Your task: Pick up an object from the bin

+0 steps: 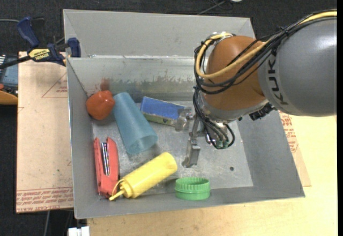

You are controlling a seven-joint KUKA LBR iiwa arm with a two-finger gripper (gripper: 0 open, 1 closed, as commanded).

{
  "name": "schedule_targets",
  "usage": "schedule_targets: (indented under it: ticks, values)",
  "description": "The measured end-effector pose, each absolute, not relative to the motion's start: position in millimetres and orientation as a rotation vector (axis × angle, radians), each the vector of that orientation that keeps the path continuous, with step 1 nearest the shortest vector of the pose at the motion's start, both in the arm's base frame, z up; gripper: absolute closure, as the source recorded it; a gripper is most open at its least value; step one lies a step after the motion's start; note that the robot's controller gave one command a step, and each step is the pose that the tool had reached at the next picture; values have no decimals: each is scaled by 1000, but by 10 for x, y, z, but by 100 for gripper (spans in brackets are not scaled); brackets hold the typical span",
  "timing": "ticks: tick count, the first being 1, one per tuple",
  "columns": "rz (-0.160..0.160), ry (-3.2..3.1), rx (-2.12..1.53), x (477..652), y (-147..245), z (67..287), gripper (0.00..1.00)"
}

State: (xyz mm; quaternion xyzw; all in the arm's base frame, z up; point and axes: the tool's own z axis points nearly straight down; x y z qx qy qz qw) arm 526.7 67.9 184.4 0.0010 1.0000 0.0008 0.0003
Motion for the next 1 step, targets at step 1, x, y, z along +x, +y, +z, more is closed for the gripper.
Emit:
schedule_targets:
  ticks: [1]
  values:
    - [3,3141,3,5267,679,1844,0]
